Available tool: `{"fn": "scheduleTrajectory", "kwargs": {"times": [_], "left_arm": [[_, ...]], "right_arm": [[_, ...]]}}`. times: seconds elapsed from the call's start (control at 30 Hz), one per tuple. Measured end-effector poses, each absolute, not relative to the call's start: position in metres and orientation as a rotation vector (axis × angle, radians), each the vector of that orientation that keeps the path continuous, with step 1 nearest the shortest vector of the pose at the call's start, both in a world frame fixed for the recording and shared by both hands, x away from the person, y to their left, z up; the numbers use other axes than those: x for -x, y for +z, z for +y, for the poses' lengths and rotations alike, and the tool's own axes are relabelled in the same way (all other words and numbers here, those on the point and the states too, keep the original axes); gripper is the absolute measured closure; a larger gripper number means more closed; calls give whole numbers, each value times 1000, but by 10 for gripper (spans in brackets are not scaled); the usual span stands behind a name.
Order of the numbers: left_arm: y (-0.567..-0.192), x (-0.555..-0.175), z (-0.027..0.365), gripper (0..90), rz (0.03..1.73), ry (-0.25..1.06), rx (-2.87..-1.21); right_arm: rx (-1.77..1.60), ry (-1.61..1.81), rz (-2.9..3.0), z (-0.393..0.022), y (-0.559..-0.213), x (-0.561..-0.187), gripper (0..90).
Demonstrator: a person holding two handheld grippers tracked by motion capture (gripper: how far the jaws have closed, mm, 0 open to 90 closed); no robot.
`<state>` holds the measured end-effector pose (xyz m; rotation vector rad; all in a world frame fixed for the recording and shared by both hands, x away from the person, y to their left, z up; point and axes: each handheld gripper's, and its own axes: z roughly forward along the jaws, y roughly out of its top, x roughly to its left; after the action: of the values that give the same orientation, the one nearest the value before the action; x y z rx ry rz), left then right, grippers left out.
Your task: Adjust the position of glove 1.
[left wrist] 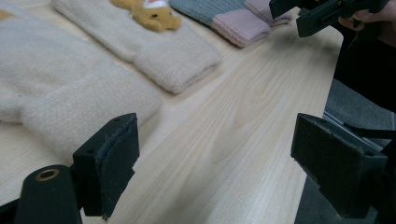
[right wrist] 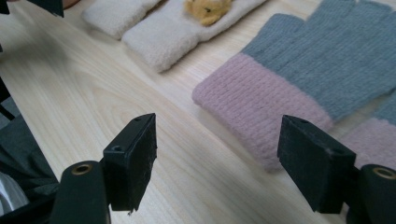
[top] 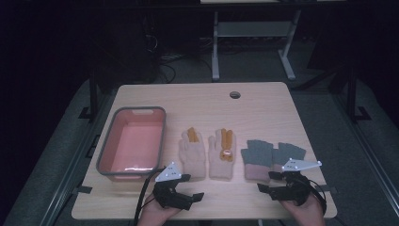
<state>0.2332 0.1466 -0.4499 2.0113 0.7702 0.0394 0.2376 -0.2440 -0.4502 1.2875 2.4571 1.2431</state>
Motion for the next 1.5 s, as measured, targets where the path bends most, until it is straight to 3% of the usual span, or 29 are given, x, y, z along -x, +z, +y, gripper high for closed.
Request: {"fn": "scheduleTrajectory", "kwargs": {"times": [0.57, 0.87, 1.5], "left_arm": [[-448, -227, 149, 155, 774, 61, -2004], [-444, -223, 151, 155, 766, 83, -2006], [-441, -223, 154, 156, 768, 104, -1997]], "right_arm": [[-1220, 1276, 2461, -231, -440, -238, 278], [-1186, 1239, 2540, -215, -424, -251, 239], [-1051, 1155, 2665, -180, -396, -284, 240]]}}
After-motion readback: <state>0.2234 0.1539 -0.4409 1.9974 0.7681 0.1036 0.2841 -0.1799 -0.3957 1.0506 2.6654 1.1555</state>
